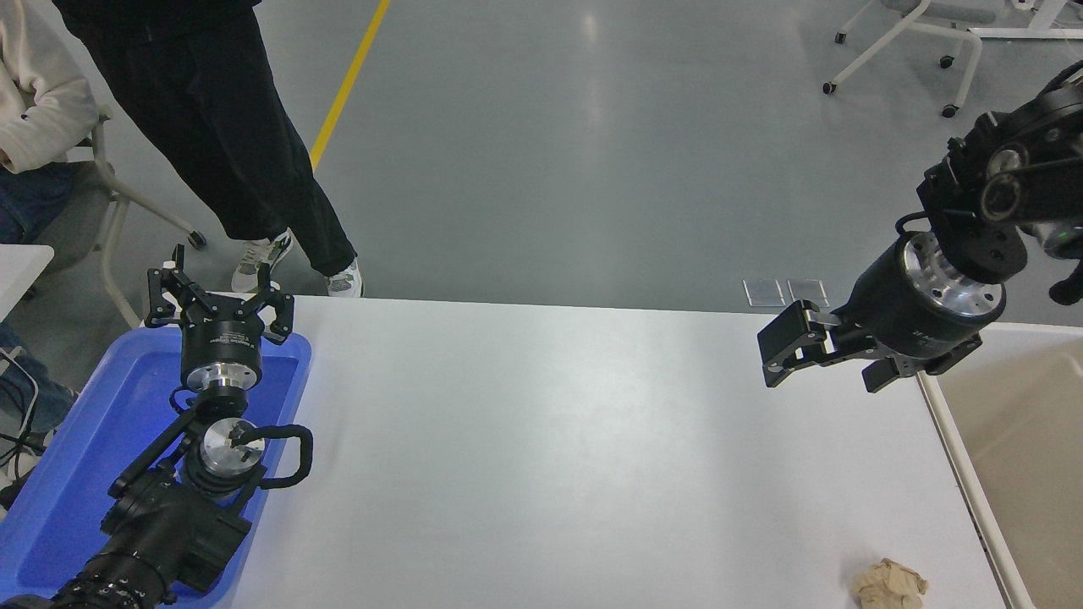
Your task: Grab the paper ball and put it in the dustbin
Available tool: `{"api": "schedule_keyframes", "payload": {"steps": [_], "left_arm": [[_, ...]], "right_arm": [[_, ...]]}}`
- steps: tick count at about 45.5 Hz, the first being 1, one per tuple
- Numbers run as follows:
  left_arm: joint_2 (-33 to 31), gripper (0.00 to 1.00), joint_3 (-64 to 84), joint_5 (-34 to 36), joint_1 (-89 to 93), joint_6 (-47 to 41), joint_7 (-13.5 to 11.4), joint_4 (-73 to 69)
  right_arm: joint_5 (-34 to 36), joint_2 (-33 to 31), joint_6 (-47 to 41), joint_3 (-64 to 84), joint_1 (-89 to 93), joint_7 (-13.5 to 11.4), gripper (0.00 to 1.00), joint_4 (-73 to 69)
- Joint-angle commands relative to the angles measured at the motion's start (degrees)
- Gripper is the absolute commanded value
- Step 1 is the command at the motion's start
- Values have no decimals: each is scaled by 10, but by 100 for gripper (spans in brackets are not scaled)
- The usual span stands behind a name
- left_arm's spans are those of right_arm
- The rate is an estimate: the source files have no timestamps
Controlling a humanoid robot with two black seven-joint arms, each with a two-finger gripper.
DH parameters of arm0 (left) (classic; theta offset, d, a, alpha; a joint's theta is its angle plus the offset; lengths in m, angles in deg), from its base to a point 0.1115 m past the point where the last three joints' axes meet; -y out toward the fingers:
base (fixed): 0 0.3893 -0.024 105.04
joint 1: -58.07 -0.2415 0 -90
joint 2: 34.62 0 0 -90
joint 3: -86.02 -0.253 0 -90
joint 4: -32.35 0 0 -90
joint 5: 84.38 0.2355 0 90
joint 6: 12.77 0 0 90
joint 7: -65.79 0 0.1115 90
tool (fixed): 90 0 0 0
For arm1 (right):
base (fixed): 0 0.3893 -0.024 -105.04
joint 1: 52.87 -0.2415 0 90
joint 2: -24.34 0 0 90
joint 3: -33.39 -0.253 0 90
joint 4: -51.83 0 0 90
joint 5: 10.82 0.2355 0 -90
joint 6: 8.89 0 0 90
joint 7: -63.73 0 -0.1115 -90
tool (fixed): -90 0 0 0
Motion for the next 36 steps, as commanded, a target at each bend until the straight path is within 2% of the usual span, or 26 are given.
{"api": "schedule_keyframes", "payload": {"steps": [1, 25, 36], "left_arm": [[0, 99, 1, 0, 0, 0, 0, 0], [0, 99, 0, 0, 0, 0, 0, 0], [0, 99, 0, 0, 0, 0, 0, 1]], "right_arm": [[0, -1, 0, 0, 0, 1, 100, 0], [-1, -4, 0, 0, 1, 1, 100, 0], [-26, -31, 0, 3, 2, 1, 100, -1]]}}
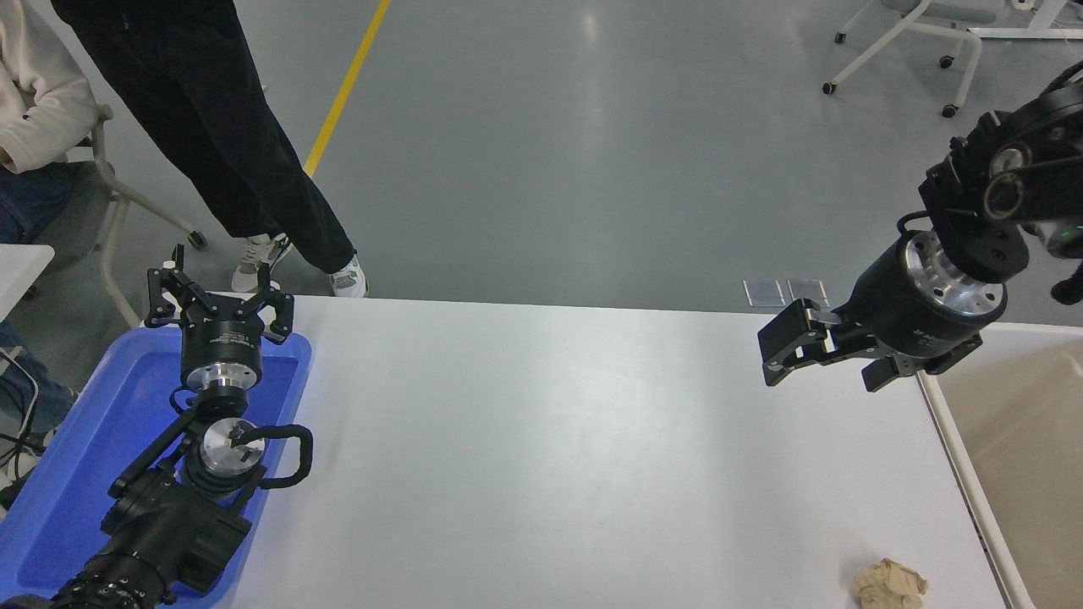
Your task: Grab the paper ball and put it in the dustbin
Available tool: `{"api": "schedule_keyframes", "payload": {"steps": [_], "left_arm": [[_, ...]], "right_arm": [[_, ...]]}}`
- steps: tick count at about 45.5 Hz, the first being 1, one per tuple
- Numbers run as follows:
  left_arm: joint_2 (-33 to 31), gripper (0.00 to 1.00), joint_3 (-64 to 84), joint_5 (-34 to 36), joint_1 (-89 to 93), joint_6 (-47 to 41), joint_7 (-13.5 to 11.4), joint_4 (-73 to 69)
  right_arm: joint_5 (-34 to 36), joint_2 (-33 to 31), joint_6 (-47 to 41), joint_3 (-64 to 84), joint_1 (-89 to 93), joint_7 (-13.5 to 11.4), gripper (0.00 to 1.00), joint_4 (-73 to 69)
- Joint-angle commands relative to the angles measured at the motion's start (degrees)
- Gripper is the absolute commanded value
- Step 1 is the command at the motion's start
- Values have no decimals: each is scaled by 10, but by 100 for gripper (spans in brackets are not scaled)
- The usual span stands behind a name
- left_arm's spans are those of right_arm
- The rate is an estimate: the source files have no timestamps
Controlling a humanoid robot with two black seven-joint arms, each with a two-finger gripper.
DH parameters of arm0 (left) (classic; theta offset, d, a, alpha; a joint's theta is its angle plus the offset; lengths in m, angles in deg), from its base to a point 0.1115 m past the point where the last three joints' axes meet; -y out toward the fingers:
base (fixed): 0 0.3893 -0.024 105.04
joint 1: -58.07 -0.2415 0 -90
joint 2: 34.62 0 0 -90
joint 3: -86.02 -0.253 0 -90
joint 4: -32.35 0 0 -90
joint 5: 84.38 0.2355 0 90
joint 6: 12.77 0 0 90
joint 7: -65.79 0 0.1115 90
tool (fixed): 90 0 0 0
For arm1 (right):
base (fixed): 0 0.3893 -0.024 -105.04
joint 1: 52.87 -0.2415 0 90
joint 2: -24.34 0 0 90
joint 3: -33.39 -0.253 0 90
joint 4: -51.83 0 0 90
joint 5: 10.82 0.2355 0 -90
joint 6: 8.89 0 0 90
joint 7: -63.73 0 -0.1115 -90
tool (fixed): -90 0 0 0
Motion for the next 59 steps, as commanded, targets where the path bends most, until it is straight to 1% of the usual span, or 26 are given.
{"api": "schedule_keyframes", "payload": {"steps": [1, 5, 9, 16, 23, 28, 35, 40, 46, 52, 59], "left_arm": [[0, 99, 0, 0, 0, 0, 0, 0], [0, 99, 0, 0, 0, 0, 0, 0], [0, 99, 1, 0, 0, 0, 0, 0], [0, 99, 0, 0, 0, 0, 0, 1], [0, 99, 0, 0, 0, 0, 0, 0], [0, 99, 0, 0, 0, 0, 0, 0], [0, 99, 0, 0, 0, 0, 0, 0], [0, 99, 1, 0, 0, 0, 0, 0], [0, 99, 0, 0, 0, 0, 0, 0], [0, 99, 0, 0, 0, 0, 0, 0], [0, 99, 0, 0, 0, 0, 0, 1]], "right_arm": [[-21, -22, 0, 4, 1, -1, 100, -1], [-23, -37, -1, 4, 1, 0, 100, -1], [-41, -56, -1, 7, 5, 0, 100, -2], [-76, -116, -1, 7, 25, -1, 100, -4], [-141, -190, -1, 4, 65, -1, 100, -4], [-203, -245, 2, 0, 119, 0, 100, -2], [-244, -295, 25, -16, 177, 0, 100, -1], [-285, -326, 36, -42, 225, -1, 100, 2], [-324, -348, 67, -76, 292, 0, 100, 12], [-327, -351, 111, -136, 381, 1, 100, 33], [-352, -351, 121, -178, 448, 3, 100, 57]]}}
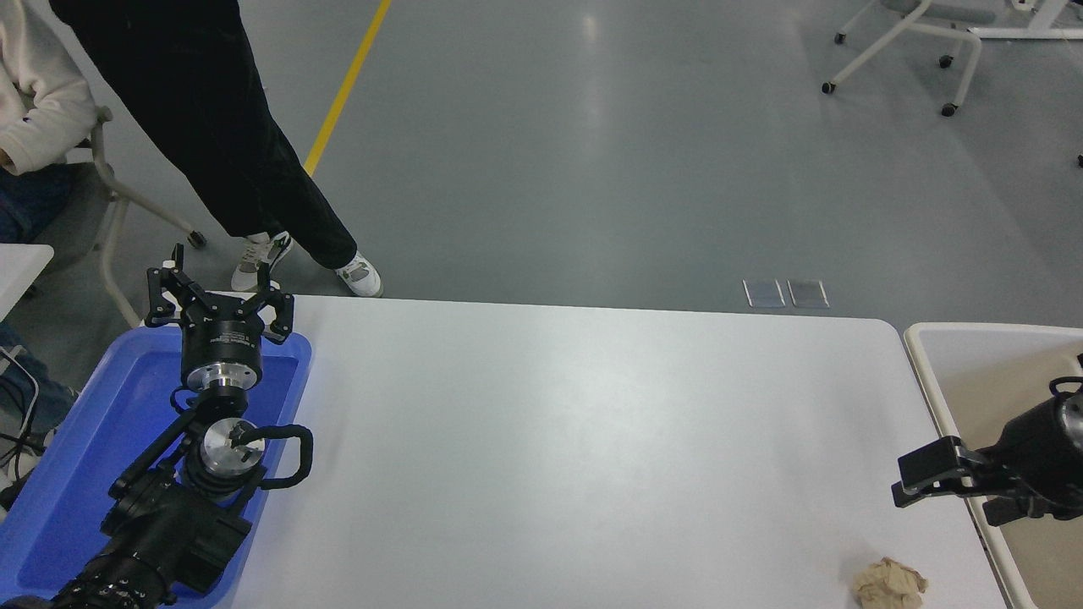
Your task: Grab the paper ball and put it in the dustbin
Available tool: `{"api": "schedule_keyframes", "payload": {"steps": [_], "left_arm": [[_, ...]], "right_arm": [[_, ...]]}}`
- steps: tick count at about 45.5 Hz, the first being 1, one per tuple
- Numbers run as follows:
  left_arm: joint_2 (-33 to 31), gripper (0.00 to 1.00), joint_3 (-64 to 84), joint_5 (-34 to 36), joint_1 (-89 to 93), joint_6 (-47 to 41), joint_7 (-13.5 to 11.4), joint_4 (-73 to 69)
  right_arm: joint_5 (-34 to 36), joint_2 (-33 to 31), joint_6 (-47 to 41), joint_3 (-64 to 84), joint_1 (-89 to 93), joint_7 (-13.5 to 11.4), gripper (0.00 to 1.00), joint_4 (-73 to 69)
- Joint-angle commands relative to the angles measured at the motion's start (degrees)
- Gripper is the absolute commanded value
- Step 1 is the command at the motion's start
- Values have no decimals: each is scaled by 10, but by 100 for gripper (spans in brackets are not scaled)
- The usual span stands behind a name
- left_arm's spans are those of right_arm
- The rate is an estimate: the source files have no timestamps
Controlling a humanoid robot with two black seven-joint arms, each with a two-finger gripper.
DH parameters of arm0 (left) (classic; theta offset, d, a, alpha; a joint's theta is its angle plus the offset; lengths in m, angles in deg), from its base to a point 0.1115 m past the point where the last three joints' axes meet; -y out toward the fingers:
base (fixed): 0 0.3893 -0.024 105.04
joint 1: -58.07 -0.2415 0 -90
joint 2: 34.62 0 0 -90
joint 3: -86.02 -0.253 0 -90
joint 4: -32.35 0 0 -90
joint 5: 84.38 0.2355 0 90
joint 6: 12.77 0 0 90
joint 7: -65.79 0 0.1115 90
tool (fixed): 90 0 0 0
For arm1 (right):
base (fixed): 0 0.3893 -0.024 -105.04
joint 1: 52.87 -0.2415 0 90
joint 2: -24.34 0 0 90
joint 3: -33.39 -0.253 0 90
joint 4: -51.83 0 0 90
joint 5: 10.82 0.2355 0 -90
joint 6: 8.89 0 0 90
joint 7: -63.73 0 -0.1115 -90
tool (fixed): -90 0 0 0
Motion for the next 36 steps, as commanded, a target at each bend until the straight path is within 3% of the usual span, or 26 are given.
{"api": "schedule_keyframes", "payload": {"steps": [1, 19, 36], "left_arm": [[0, 99, 0, 0, 0, 0, 0, 0], [0, 99, 0, 0, 0, 0, 0, 0], [0, 99, 0, 0, 0, 0, 0, 0]], "right_arm": [[-42, -16, 38, -69, 120, 2, 100, 30], [-93, 28, 174, -92, 263, 7, 100, 73], [-92, 51, 187, -117, 294, 8, 100, 93]]}}
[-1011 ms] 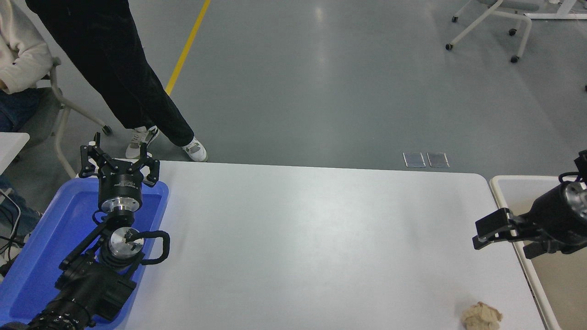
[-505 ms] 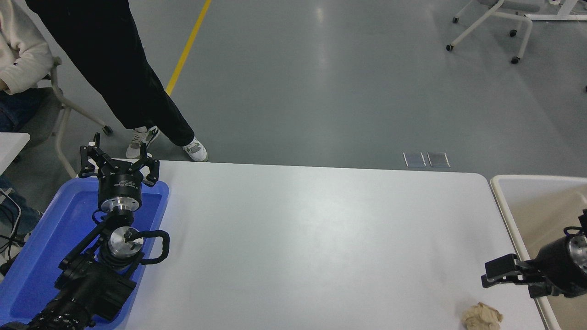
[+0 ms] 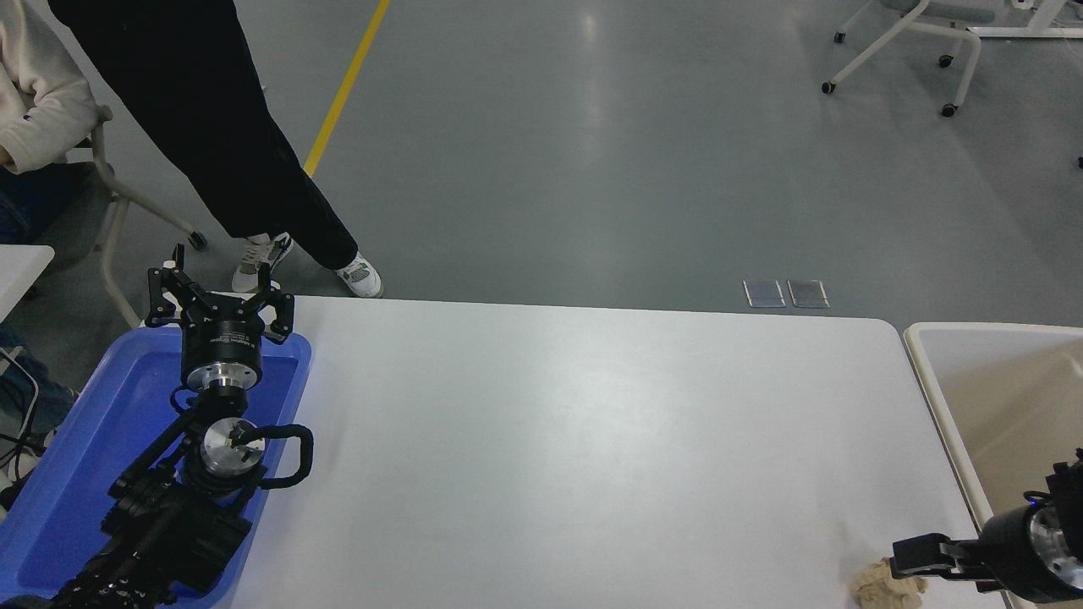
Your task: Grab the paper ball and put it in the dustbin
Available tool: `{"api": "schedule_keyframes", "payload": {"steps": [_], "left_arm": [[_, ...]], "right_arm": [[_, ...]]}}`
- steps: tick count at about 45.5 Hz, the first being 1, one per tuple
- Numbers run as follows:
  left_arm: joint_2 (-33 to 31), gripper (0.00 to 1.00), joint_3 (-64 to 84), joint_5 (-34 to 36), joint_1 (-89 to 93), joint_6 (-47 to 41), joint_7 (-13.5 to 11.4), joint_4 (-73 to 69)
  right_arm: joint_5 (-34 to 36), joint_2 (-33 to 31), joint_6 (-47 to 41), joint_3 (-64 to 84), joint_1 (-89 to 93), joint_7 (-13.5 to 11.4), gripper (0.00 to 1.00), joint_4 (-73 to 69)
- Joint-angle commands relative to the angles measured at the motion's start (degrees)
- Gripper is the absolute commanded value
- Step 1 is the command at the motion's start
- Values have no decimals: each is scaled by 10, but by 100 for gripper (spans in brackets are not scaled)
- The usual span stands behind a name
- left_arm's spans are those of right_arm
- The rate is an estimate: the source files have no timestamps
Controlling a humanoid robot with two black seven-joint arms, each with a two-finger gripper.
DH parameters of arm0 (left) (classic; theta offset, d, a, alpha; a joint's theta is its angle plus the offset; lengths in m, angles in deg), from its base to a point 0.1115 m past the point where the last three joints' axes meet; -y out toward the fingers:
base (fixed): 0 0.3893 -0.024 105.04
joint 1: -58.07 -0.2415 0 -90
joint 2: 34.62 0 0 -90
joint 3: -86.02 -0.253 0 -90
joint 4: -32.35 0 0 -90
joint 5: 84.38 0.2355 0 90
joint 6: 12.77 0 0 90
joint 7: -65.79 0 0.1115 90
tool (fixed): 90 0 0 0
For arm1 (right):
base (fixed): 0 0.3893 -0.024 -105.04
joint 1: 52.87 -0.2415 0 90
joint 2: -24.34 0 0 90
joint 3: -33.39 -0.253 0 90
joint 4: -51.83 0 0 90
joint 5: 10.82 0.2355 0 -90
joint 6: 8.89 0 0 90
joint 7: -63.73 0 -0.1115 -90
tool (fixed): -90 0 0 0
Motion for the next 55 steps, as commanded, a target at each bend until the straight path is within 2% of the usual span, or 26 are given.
{"api": "schedule_keyframes", "payload": {"steps": [1, 45, 50, 53, 55], "left_arm": [[0, 99, 0, 0, 0, 0, 0, 0], [0, 99, 1, 0, 0, 0, 0, 0], [0, 99, 0, 0, 0, 0, 0, 0], [0, 99, 0, 0, 0, 0, 0, 0], [0, 99, 0, 0, 0, 0, 0, 0]], "right_arm": [[-3, 16, 17, -15, 24, 1, 100, 10], [2, 59, 20, -43, 87, 4, 100, 64], [3, 59, 20, -44, 87, 4, 95, 64], [3, 59, 19, -43, 87, 5, 83, 63], [3, 59, 18, -43, 87, 13, 79, 62]]}}
